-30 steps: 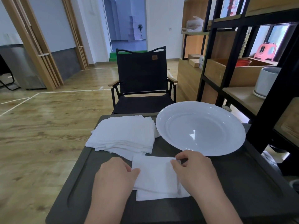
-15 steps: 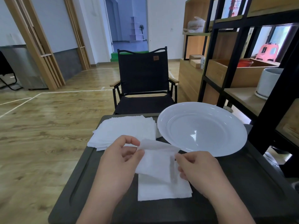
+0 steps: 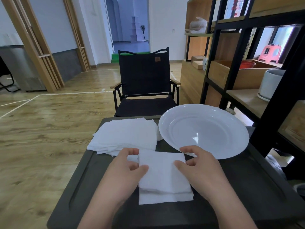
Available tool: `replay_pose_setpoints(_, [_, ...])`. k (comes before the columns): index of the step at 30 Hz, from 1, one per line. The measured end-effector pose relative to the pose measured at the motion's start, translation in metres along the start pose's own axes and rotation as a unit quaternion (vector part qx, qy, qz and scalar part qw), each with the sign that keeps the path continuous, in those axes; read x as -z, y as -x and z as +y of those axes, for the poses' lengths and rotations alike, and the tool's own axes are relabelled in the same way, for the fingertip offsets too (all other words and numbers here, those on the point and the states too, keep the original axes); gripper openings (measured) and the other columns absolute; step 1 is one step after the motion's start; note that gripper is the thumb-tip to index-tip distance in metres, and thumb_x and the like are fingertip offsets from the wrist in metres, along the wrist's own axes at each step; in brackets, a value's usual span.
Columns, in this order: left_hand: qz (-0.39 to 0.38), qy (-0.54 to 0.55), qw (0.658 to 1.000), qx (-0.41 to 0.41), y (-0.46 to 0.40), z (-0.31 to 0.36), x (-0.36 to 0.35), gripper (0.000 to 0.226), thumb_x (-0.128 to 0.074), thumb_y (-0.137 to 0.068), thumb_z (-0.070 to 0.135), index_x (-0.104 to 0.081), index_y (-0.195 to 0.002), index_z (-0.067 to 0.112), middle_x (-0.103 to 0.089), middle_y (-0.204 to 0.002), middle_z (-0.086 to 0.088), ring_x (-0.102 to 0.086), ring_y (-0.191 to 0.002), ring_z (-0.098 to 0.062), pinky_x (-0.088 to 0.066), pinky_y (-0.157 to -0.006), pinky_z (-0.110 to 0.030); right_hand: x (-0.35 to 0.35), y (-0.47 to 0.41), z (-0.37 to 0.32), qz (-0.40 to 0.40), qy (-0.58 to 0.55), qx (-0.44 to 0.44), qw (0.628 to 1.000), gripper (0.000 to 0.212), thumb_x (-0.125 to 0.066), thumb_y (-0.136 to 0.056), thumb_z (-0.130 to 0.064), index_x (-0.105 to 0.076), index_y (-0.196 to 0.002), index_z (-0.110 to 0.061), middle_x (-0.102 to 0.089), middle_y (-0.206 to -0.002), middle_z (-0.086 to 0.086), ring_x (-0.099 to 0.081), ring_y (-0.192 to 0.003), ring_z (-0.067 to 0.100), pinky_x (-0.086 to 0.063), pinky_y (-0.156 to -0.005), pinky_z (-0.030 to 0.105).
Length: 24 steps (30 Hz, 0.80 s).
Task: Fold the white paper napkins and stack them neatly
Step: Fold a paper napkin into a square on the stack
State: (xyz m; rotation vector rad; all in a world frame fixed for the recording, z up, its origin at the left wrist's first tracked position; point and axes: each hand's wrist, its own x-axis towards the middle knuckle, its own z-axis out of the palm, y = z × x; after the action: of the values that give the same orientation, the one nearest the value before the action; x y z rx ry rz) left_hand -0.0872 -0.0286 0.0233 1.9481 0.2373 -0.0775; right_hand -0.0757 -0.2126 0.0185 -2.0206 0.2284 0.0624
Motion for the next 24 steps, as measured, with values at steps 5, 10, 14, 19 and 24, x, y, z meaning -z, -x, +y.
replay_pose_setpoints(5, [-0.031, 0.152, 0.986, -0.063, 0.008, 0.017, 0.007, 0.036, -0.064, -0.089, 0.009, -0.055, -0.116, 0.031, -0.078, -0.088, -0.007, -0.072, -0.081, -0.024, -0.054, -0.079, -0.039, 0.004, -0.002, 0.002, -0.006, -0.006, 0.004, 1.000, 0.023, -0.067, -0.085, -0.038, -0.062, -0.107, -0.036, -0.073, -0.079, -0.007, -0.068, -0.077, 0.008, -0.051, -0.061, 0.023])
replay_pose_setpoints(10, [-0.056, 0.269, 0.952, -0.132, 0.020, 0.032, 0.008, 0.049, -0.064, -0.074, 0.017, -0.056, -0.120, 0.035, -0.076, -0.093, -0.007, -0.071, -0.075, -0.015, -0.055, -0.063, -0.024, 0.010, 0.000, -0.003, -0.103, -0.151, -0.038, 0.982, 0.030, -0.061, -0.088, -0.048, -0.066, -0.110, -0.028, -0.076, -0.091, -0.003, -0.074, -0.077, 0.012, -0.060, -0.079, 0.032])
replay_pose_setpoints(14, [-0.055, 0.288, 0.951, -0.101, 0.016, 0.028, 0.008, 0.046, -0.063, -0.077, 0.019, -0.058, -0.121, 0.032, -0.075, -0.091, -0.007, -0.071, -0.077, -0.015, -0.057, -0.065, -0.024, 0.012, 0.004, -0.007, -0.187, -0.291, -0.068, 0.936, 0.030, -0.055, -0.094, -0.040, -0.069, -0.114, -0.022, -0.077, -0.106, 0.004, -0.072, -0.103, 0.027, -0.054, -0.097, 0.047])
replay_pose_setpoints(19, [-0.009, 0.101, 0.995, -0.014, 0.004, 0.006, 0.005, 0.030, -0.064, -0.089, 0.027, -0.058, -0.117, 0.038, -0.075, -0.083, -0.001, -0.070, -0.092, -0.015, -0.049, -0.084, -0.028, 0.005, -0.001, 0.001, -0.104, -0.188, -0.026, 0.976, 0.030, -0.066, -0.089, -0.028, -0.063, -0.116, -0.040, -0.063, -0.123, 0.001, -0.065, -0.110, 0.018, -0.048, -0.103, 0.045])
replay_pose_setpoints(24, [0.017, 0.000, 1.000, 0.011, -0.004, -0.006, -0.004, 0.038, -0.064, -0.088, 0.026, -0.050, -0.122, 0.035, -0.064, -0.070, 0.004, -0.065, -0.082, -0.013, -0.045, -0.068, -0.024, -0.003, 0.001, -0.003, -0.050, -0.061, -0.001, 0.997, 0.042, -0.057, -0.092, -0.020, -0.050, -0.127, -0.042, -0.060, -0.120, -0.004, -0.060, -0.103, 0.011, -0.051, -0.089, 0.030])
